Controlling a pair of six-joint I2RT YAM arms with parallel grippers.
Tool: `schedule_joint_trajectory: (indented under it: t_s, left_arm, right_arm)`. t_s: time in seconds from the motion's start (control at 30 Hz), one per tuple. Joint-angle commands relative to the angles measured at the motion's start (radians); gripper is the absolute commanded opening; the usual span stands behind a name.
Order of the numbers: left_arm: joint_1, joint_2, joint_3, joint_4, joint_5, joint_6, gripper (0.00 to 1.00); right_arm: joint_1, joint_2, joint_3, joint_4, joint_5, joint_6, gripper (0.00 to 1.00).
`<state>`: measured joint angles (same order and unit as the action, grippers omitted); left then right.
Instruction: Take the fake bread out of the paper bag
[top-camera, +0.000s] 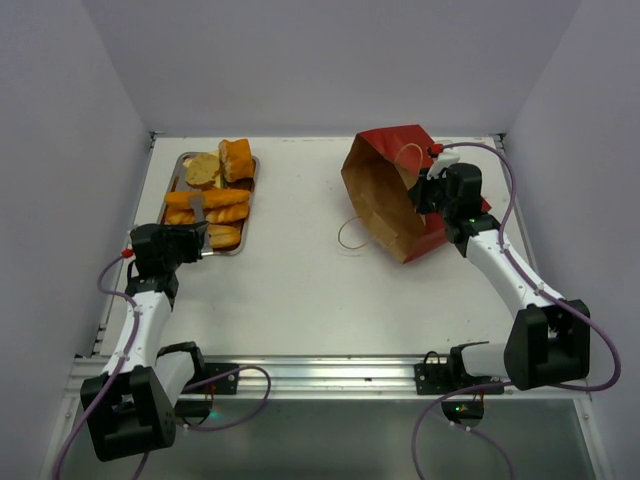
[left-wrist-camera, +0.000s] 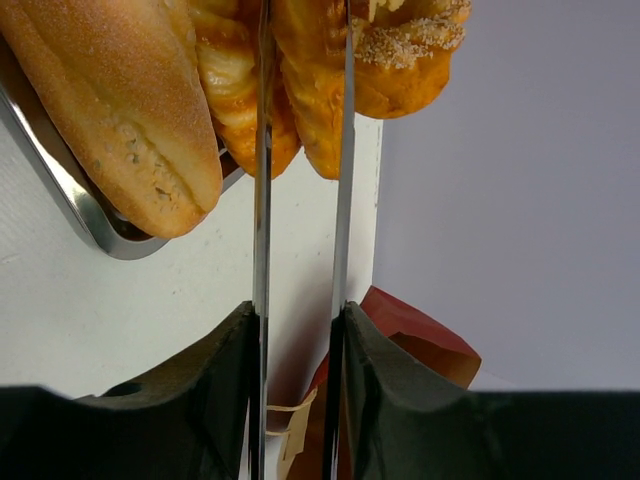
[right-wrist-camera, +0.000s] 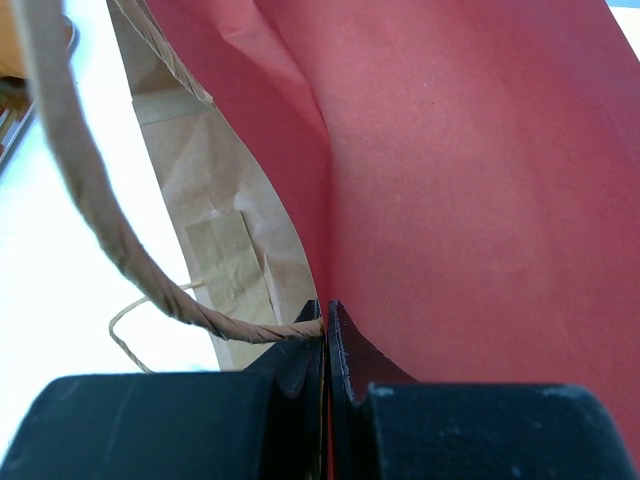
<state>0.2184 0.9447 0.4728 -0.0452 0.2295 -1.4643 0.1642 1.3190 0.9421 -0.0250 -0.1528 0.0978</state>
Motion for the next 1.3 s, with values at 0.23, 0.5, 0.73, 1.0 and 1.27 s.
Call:
schedule_joint_trajectory:
  t_s: [0.23, 0.5, 0.73, 1.0, 1.27]
  left_arm:
    - [0.016, -0.034, 0.018, 0.047, 0.017, 0.021, 0.54]
    - [0.018, -0.086, 0.018, -0.010, 0.045, 0.021, 0.55]
    - [0.016, -0.133, 0.003, -0.048, 0.088, 0.024, 0.55]
    - [0.015, -0.161, 0.018, -0.071, 0.129, 0.035, 0.53]
    - [-0.008, -0.161, 0.056, -0.102, 0.149, 0.053, 0.52]
  right_arm:
    - [-0.006, -0.033, -0.005, 0.056, -0.022, 0.016, 0.00]
    - [-0.008, -0.038, -0.006, 0.057, -0.024, 0.019, 0.00]
    - [-0.011, -0.040, -0.005, 0.057, -0.021, 0.019, 0.00]
    - [-0.014, -0.044, -0.005, 0.057, -0.021, 0.019, 0.00]
    - [-0.017, -0.047, -0.003, 0.057, -0.018, 0.020, 0.00]
